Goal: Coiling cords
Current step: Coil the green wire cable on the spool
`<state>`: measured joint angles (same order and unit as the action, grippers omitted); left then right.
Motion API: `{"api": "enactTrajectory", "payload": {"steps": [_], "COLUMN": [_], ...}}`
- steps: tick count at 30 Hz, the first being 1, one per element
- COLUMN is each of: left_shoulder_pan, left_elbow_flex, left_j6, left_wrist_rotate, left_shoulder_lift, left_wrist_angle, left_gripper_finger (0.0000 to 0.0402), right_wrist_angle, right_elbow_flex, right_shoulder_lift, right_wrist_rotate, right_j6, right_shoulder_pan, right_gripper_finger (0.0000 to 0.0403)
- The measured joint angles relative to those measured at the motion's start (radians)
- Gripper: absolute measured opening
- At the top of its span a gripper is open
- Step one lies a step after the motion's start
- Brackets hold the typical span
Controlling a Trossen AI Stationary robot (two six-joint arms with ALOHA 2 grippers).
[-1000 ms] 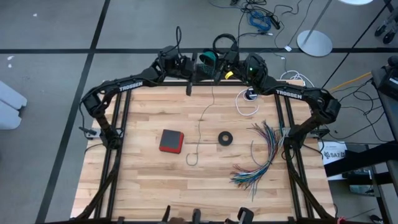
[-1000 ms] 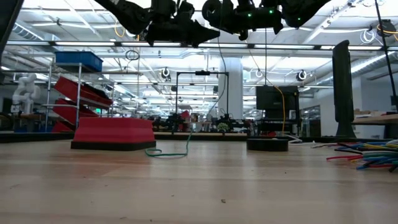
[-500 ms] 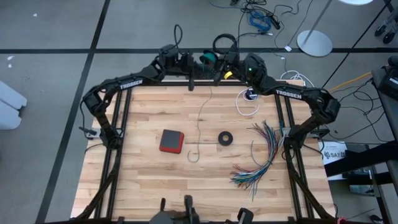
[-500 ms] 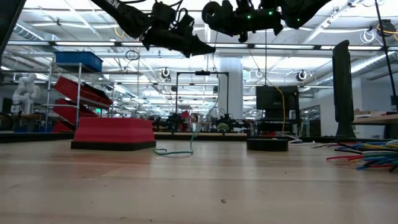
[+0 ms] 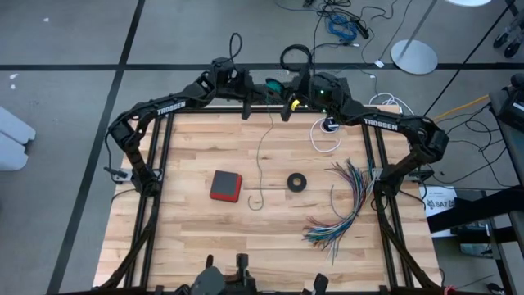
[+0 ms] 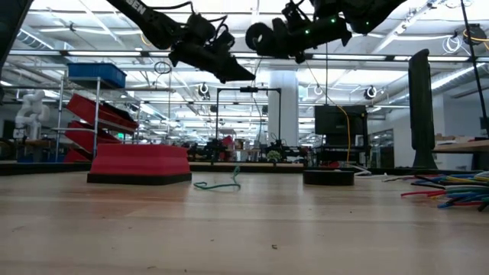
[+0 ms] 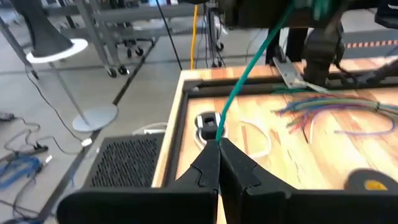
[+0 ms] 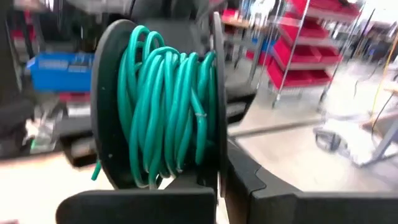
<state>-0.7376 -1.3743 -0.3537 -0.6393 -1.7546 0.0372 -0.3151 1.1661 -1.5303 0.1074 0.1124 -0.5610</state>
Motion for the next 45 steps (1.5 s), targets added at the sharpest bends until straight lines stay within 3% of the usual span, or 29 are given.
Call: {"api": "enactTrajectory", "payload": {"steps": [12, 17, 20, 24, 31, 40, 45], "left_shoulder_pan": [-0.003, -0.008, 0.003, 0.038, 0.115, 0.123, 0.115], "left_elbow_flex": [0.0, 0.0, 0.0, 0.0, 0.052, 0.075, 0.075], "left_j6": [-0.133, -0.154, -0.144, -0.126, -0.171, -0.184, -0.183], "left_wrist_rotate": [0.02, -0.022, -0.091, -0.089, 0.012, 0.002, 0.036], "left_shoulder_lift": [0.0, -0.001, -0.001, -0.001, -0.004, -0.004, -0.004], "left_wrist_angle": [-0.242, -0.295, -0.271, -0.221, -0.081, -0.044, -0.066], "left_gripper_finger": [0.0054, 0.0061, 0.0061, 0.0062, 0.0062, 0.0062, 0.0098], "right_wrist_angle": [0.395, 0.518, 0.554, 0.591, 0.637, 0.656, 0.676], "right_elbow_flex": [0.001, 0.001, 0.001, 0.001, 0.001, 0.001, 0.001], "right_shoulder_lift": [0.001, 0.001, 0.001, 0.001, 0.001, 0.001, 0.001], "right_wrist_rotate": [-0.001, -0.004, -0.005, -0.005, -0.007, -0.007, -0.011], "right_j6": [0.03, 0.031, 0.03, 0.029, 0.03, 0.055, 0.072], "right_shoulder_pan": [0.0, 0.006, 0.007, 0.006, 0.006, 0.006, 0.005], "right_gripper_finger": [0.0, 0.0, 0.0, 0.0, 0.0, 0.0, 0.0]}}
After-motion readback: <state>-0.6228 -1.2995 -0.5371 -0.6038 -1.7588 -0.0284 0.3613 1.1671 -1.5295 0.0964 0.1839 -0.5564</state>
